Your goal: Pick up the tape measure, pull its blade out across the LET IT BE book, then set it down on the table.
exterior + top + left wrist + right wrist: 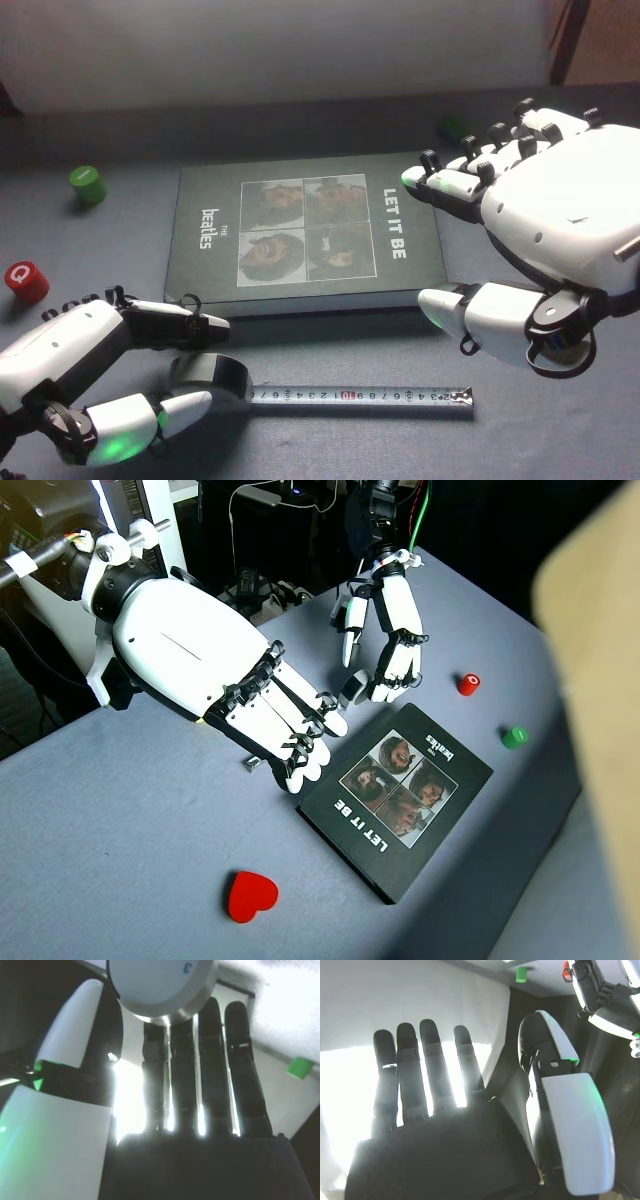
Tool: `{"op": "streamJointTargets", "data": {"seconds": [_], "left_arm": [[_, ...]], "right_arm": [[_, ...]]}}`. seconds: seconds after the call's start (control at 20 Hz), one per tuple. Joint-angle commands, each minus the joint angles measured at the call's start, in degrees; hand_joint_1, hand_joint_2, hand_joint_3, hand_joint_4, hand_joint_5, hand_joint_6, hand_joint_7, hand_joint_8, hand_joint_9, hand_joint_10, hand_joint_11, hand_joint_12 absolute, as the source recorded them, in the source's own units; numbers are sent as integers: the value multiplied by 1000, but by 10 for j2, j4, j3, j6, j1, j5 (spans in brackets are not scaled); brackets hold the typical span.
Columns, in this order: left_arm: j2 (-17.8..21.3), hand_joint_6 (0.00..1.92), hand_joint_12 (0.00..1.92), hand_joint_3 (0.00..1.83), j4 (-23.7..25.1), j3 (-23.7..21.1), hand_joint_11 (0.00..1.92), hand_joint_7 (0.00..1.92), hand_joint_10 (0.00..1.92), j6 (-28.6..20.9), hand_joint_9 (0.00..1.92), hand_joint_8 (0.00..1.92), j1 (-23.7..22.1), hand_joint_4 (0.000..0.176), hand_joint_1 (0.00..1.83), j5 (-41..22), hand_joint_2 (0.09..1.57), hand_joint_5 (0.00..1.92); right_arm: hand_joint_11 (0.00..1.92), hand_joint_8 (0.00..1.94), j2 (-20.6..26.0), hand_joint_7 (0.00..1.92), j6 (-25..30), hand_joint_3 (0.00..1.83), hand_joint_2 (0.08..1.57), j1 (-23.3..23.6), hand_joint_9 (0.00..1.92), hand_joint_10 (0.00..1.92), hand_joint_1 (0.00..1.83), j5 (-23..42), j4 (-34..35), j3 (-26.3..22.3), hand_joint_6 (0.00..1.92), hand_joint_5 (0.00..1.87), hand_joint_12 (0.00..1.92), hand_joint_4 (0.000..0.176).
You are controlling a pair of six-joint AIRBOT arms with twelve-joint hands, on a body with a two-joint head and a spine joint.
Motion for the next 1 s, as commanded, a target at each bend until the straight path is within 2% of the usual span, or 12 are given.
{"op": "streamJointTargets", "data": {"seconds": [0.0,0.25,0.65,0.95], "left_arm": [[-4,3,806,0,14,2,322,717,0,-1,622,0,-2,0,952,-61,1157,726],[-19,0,805,0,9,11,315,703,1,6,625,0,-2,0,971,-61,1158,720],[-47,0,806,0,3,39,317,695,1,14,620,0,-1,0,974,-61,1157,705],[-58,0,806,1,-3,41,316,688,3,27,615,3,5,0,970,-61,1159,691]], "right_arm": [[0,0,3,259,0,0,1242,3,271,0,182,13,-47,-4,0,153,861,92],[0,6,3,290,1,0,1241,3,276,1,189,12,-47,-4,3,170,922,90],[0,5,3,301,1,0,1241,4,286,5,188,13,-47,-4,3,169,919,86],[0,2,3,308,1,1,1246,5,302,7,186,11,-48,-4,3,177,956,85]]}}
